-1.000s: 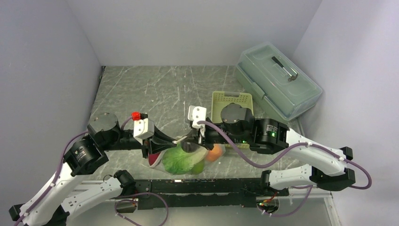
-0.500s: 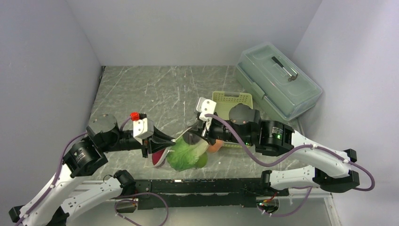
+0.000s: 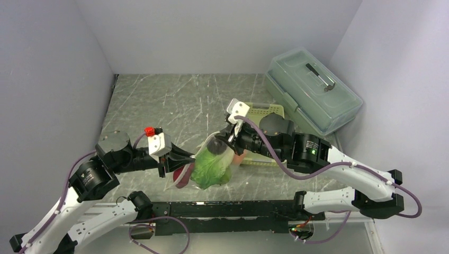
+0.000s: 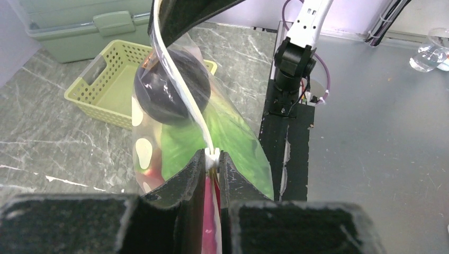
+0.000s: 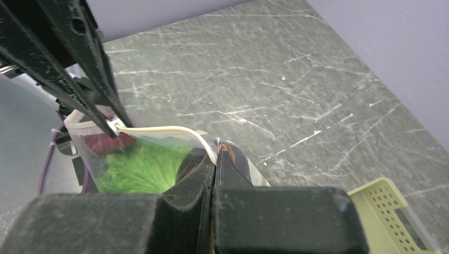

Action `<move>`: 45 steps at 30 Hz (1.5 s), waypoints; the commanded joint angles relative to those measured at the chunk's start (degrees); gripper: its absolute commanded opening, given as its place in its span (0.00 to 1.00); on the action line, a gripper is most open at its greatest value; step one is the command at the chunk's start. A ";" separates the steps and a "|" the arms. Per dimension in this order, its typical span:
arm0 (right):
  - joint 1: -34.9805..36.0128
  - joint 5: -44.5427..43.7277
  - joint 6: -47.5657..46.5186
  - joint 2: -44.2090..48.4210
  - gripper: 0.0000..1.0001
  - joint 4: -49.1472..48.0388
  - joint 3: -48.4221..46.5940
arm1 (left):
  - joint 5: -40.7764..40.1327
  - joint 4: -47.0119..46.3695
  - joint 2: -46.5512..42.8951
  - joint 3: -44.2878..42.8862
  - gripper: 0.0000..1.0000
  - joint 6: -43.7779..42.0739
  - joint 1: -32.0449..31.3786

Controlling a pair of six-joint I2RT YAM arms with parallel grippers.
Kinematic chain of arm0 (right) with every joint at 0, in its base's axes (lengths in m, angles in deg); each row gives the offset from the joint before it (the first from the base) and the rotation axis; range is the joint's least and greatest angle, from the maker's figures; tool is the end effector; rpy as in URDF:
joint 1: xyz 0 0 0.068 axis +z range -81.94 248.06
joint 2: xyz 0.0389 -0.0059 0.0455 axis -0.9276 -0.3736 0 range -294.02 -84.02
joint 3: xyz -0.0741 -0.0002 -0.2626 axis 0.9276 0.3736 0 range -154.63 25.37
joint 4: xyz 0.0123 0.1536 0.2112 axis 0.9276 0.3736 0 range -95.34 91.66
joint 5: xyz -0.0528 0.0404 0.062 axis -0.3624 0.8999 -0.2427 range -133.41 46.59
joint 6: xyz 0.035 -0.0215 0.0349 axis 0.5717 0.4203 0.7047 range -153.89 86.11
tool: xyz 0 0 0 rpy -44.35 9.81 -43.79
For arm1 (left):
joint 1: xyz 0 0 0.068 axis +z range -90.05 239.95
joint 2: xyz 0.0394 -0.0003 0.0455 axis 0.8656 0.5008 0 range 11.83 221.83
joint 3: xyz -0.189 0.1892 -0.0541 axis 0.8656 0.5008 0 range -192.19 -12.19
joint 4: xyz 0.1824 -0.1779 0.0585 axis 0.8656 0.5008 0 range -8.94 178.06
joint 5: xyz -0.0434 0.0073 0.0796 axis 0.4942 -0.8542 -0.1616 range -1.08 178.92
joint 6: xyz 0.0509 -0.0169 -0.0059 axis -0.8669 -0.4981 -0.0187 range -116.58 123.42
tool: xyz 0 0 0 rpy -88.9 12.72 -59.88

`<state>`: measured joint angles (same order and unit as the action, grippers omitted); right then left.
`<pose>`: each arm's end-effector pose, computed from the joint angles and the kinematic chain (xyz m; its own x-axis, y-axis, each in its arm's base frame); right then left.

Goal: Place the food in the zip-top bag and seal the zipper
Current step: Zip the zipper food storage bag at the center of the board.

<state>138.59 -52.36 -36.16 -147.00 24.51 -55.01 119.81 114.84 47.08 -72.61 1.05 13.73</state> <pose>0.0794 0.2079 0.4556 -0.0370 -0.2218 -0.9744 -0.8829 0.4640 -0.0721 0.0587 -0.0877 0.4088 -0.0633 0.1174 -0.9911 0.9743 0.2225 -0.0359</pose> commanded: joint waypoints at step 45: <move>-30.61 10.41 8.48 -0.36 0.00 -13.12 5.06 | -8.52 9.97 -7.13 1.89 0.00 5.72 -0.19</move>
<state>110.04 -39.08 -27.28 -147.83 18.08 -48.48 110.98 121.86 41.59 -70.63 4.02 13.86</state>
